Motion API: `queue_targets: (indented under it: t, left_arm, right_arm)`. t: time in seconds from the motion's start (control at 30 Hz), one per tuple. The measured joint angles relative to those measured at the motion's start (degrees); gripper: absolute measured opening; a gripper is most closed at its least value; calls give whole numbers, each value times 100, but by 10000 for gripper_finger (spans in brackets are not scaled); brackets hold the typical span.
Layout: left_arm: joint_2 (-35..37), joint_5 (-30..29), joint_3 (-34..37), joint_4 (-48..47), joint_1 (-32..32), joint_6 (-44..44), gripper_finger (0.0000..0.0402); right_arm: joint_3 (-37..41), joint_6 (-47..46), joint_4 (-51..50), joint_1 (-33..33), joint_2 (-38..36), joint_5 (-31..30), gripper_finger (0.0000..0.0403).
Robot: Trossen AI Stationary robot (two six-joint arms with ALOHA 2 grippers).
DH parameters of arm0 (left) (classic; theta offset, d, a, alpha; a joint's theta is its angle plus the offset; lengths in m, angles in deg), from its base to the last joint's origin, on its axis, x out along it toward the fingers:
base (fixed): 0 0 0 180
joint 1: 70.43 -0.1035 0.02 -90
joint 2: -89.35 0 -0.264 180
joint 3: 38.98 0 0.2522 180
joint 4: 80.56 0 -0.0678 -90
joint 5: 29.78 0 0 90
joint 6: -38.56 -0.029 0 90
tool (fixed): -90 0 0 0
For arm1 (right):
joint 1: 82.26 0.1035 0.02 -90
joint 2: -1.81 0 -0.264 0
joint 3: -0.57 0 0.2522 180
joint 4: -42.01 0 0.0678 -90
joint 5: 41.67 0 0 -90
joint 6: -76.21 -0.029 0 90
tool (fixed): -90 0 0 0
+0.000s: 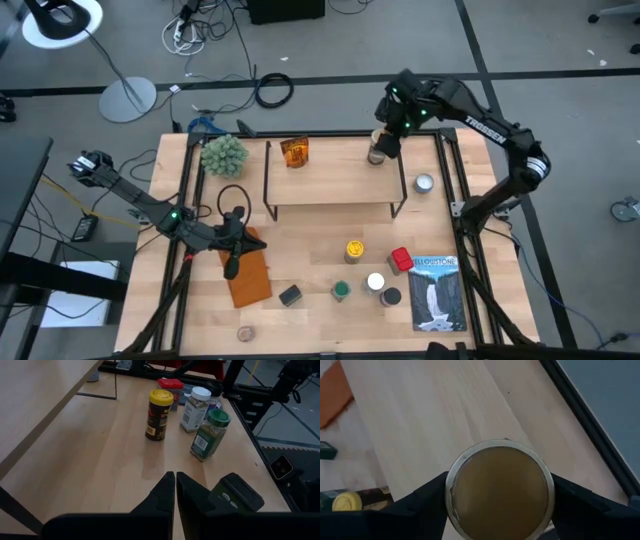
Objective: Shelf spices
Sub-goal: Put the golden seasoning bottle on the shelf
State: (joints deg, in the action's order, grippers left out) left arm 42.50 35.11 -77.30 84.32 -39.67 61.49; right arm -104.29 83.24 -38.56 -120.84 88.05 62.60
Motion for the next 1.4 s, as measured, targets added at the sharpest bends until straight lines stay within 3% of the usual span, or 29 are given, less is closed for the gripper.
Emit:
queue_targets:
  t: [0.27,0.7,1.4]
  left_arm:
    - [0,-124,0,70,0,-1,21]
    - [0,-290,0,203,0,-9,21]
    - [0,-290,0,192,0,-9,21]
  right_arm:
    - [498,21,453,1,-591,-370,282]
    - [529,101,436,299,-672,-759,284]
    - [529,-80,287,370,-667,-674,286]
